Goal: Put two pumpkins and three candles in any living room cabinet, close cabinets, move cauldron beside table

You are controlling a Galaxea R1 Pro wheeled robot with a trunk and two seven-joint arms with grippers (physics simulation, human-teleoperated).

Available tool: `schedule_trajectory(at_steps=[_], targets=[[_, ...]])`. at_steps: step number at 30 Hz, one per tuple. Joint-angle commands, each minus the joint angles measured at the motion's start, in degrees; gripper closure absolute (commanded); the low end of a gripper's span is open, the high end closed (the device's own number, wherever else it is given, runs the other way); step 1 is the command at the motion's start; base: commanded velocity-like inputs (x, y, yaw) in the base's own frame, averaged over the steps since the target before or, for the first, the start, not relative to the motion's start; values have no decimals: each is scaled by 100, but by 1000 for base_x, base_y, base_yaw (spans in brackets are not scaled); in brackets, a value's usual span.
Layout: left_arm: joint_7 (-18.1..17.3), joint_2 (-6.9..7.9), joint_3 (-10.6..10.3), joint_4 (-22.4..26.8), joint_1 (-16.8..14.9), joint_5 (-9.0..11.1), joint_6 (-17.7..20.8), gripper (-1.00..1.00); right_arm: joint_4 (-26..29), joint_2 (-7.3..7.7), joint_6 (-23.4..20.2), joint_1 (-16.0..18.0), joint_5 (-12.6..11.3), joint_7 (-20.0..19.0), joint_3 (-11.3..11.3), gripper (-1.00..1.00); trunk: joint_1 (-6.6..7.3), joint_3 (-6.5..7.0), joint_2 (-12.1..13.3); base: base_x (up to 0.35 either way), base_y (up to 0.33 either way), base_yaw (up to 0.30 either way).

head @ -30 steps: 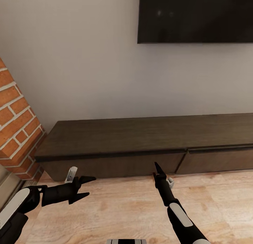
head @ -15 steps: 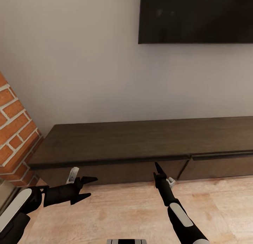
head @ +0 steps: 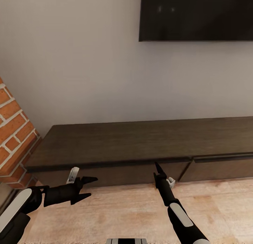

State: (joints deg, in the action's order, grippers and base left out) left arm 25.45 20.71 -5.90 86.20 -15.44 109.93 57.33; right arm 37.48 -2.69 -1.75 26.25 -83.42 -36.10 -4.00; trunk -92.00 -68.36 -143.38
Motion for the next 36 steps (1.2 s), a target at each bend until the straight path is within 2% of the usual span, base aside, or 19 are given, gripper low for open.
schedule_trajectory(at_steps=[1,4,13,21,36], targets=[[57,3,-6,6,-3,63,-2,-100,-3,5,-20,3,-60,-24,-13,-100,-1,-27,-3,1,0,0],[55,3,-7,9,-3,64,-2,-100,-3,27,-25,3,-60,-28,-13,-100,-1,-27,-3,0,0,0],[53,3,-7,11,-3,64,-2,-100,-3,48,-27,3,-55,-179,-20,-100,-17,-160,-12,0,0,0],[56,3,-7,11,-3,64,-2,-100,-3,42,-27,3,232,-212,-14,-100,-17,-160,-12,0,0,0],[56,3,-14,11,-3,64,-2,-100,-11,41,-32,3,273,-214,-9,-100,-17,-160,-12,52,0,0]])
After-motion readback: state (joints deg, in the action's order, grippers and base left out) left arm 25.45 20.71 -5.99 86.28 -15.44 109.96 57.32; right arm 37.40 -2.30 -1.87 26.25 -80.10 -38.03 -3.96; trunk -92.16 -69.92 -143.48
